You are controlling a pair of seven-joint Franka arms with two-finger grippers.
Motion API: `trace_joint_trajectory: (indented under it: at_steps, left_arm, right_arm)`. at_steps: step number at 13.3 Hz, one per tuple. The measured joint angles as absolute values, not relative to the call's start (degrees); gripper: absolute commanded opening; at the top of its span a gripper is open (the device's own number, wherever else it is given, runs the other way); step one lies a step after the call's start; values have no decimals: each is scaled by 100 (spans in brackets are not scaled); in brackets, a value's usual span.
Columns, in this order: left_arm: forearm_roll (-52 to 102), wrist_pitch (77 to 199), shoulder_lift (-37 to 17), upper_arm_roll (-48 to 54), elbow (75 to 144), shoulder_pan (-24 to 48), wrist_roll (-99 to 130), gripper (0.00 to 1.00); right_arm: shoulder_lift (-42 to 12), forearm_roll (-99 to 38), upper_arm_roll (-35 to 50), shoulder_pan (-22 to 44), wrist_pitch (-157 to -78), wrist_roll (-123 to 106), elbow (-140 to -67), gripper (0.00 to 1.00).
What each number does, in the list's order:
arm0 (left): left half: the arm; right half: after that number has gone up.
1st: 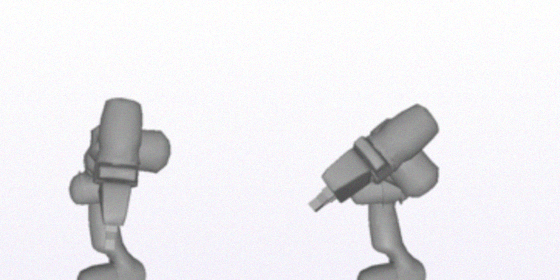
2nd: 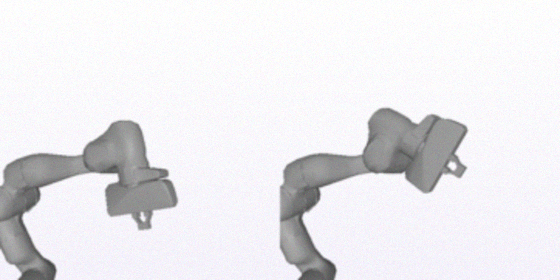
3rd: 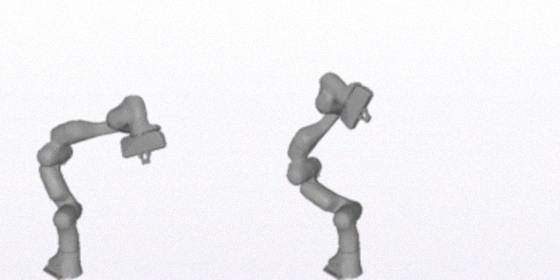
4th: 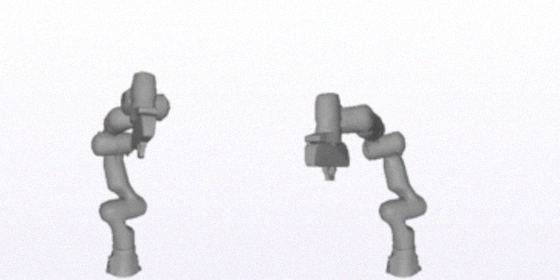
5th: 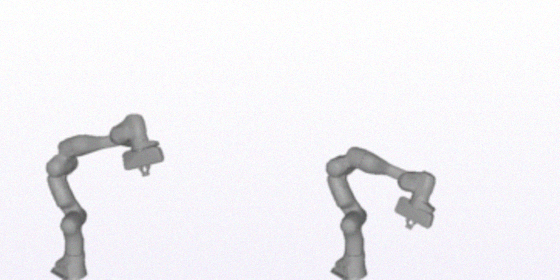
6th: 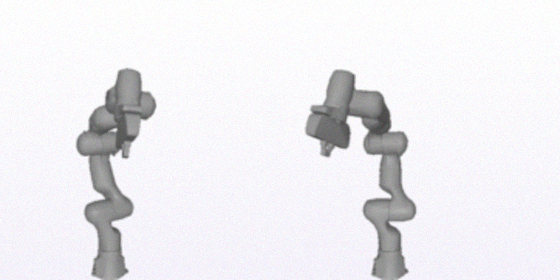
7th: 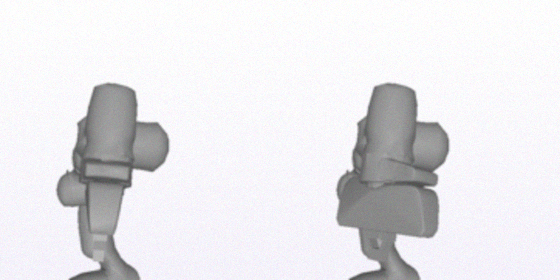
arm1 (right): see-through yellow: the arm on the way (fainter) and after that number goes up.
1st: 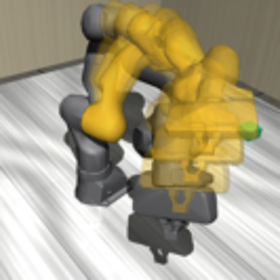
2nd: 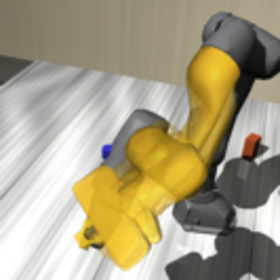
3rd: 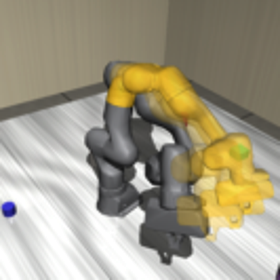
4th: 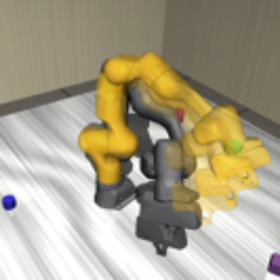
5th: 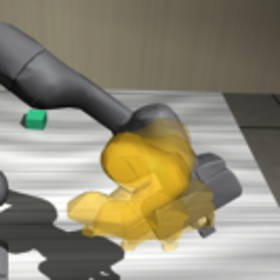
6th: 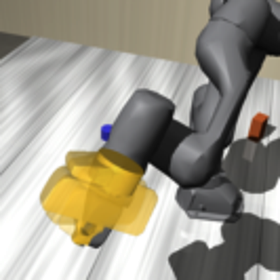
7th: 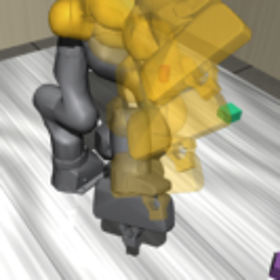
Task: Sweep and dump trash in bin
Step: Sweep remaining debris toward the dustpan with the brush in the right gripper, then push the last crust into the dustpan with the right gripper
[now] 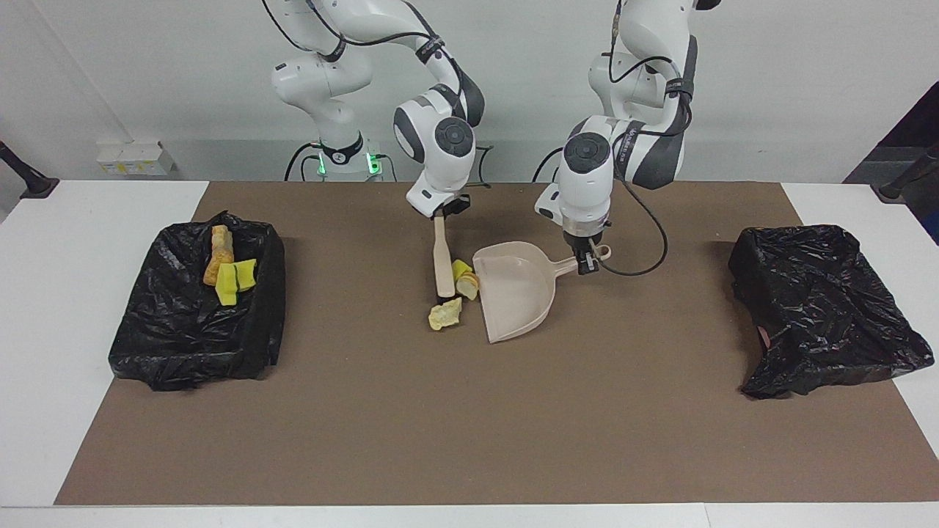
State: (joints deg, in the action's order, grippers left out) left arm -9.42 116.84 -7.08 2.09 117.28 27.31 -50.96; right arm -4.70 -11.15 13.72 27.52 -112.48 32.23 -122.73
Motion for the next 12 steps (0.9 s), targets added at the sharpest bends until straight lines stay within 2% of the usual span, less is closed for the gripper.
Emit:
trace_joint_trajectory:
  at_steps: [3, 6, 9, 12]
  left_arm:
    - [-955, 11880, -708, 210, 11840, 2734, -5093, 0]
    - [-955, 11923, -708, 212, 11860, 2737, -5082, 0]
    - [-955, 11927, -708, 211, 11869, 2737, -5066, 0]
    - [-955, 11925, -708, 214, 11879, 2737, -4963, 0]
  right_arm:
    - [-489, -1692, 1358, 2819, -11125, 3274, -11553, 0]
    - [-127, -1613, 1266, 2298, -10167, 3089, -11171, 0]
    - [-23, -435, 1208, 1728, -9864, 2302, -11253, 0]
    - [-496, 495, 1196, 1413, -9991, 1824, -11358, 0]
